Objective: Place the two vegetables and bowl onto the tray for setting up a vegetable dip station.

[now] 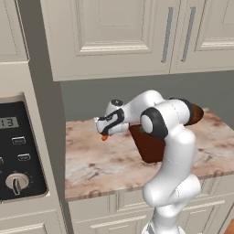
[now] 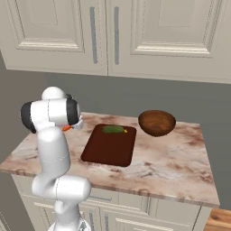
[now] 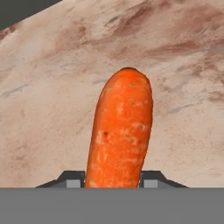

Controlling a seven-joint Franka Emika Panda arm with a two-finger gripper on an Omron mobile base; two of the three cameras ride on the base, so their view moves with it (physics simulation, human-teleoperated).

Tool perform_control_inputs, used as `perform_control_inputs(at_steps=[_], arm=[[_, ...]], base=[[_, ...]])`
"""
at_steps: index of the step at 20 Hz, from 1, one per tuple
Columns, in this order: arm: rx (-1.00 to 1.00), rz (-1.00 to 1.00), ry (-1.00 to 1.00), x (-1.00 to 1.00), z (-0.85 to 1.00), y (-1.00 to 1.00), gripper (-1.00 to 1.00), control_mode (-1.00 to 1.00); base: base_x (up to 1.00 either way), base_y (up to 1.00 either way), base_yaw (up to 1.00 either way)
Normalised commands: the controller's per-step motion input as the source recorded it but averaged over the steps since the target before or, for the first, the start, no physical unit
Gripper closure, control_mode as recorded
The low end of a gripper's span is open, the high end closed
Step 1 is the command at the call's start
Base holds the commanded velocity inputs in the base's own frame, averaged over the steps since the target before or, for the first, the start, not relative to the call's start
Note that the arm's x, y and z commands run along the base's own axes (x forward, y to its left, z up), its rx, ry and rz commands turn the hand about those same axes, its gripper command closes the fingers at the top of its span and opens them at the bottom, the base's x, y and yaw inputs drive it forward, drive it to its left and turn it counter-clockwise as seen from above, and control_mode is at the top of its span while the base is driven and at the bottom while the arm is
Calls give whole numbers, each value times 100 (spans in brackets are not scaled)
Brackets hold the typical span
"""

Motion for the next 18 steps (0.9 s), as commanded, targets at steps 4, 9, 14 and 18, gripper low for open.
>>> perform_control_inputs(at_steps=[4,9,14,18], arm=[[0,0,0,0,48,-4,100,-100],[0,-4,0,-6,38,-16,100,-100],[0,-1,0,-5,20,-36,100,-100],[0,-5,0,-14,6,-49,100,-100]], base=[[0,0,0],[0,0,0],[0,0,0],[0,0,0]])
